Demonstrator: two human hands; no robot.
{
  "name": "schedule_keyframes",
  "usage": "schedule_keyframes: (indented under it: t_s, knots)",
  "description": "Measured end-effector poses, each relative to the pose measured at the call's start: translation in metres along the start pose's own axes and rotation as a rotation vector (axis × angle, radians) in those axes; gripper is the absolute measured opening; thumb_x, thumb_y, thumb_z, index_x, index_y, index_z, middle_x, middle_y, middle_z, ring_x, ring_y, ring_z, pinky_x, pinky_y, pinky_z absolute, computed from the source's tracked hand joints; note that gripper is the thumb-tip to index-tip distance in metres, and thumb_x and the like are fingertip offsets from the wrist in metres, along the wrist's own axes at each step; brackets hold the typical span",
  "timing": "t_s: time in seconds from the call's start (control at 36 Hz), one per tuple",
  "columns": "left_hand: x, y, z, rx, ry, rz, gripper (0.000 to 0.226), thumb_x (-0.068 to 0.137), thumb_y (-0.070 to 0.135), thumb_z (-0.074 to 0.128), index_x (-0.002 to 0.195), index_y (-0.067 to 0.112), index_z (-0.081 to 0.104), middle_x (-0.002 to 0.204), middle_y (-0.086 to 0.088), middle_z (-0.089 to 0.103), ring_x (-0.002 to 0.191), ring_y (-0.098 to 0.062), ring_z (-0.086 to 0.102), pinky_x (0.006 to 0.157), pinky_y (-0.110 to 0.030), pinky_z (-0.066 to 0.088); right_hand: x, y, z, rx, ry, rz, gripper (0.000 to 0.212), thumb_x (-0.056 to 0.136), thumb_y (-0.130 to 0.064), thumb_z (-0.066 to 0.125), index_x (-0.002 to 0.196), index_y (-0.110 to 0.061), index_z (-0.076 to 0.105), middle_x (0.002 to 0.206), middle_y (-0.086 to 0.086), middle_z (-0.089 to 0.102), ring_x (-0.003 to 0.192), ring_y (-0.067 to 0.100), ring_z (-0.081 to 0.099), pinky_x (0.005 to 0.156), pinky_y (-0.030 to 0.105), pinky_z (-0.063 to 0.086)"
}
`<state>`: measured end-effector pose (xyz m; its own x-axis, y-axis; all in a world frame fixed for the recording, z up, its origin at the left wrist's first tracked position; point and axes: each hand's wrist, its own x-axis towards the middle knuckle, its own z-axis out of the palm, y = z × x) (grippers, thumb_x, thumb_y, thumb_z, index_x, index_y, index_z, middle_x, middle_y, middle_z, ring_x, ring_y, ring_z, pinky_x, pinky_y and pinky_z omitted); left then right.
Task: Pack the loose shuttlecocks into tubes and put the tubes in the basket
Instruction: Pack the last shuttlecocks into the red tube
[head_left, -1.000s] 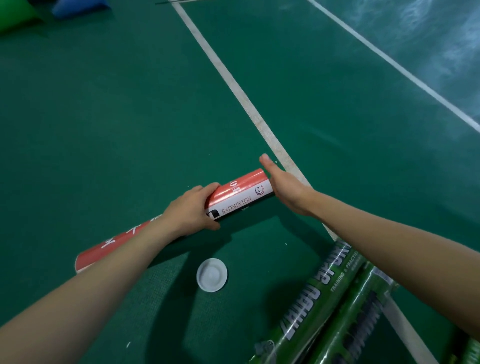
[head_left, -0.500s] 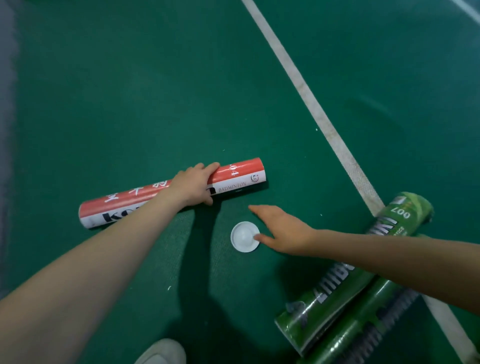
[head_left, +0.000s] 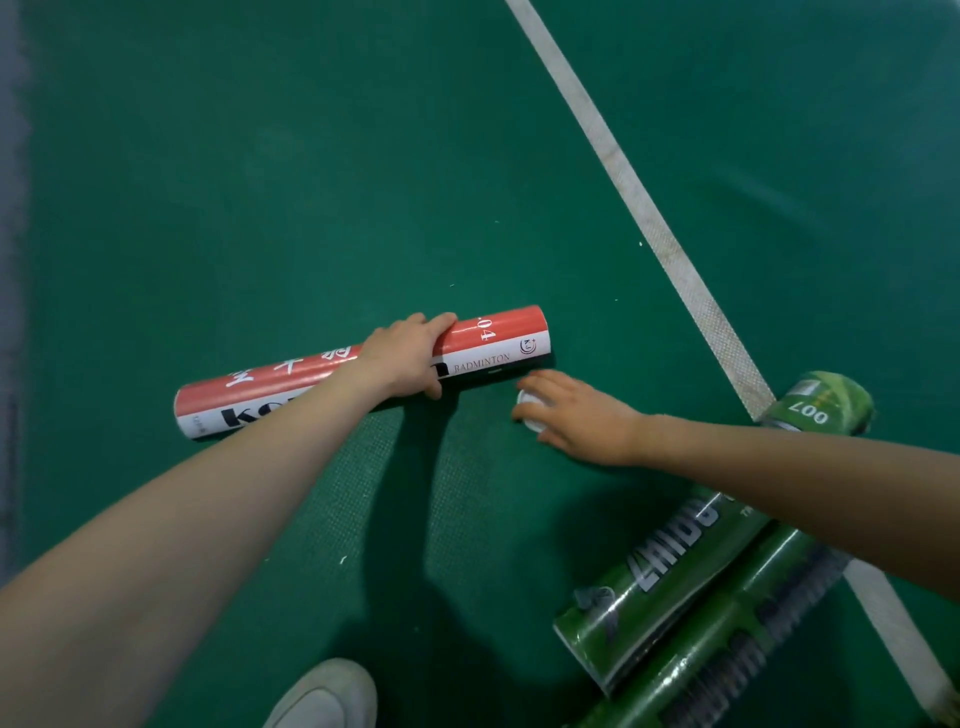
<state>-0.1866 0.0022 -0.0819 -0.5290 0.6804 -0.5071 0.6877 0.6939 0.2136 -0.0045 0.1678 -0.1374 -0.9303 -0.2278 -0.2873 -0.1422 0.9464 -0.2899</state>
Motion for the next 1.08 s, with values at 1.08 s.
schedule_keyframes:
  t_s: [1.08]
  knots:
    - [0.033, 0.113, -0.115, -0.008, 0.238, 0.406, 0.095, 0.068, 0.056, 0.072, 0.144, 0.032, 0.019, 0.115, 0.002, 0.046, 0.093, -0.021, 0.054, 0.082, -0.039, 0.049, -0.036, 0.065, -0.174, 1.144, 1.053, 0.67, 0.045, 0.092, -0.058, 0.037, 0.124, -0.036, 0.059, 0.114, 0.0, 0.058, 0.109, 0.017, 0.055, 0.102, 0.044, 0.044]
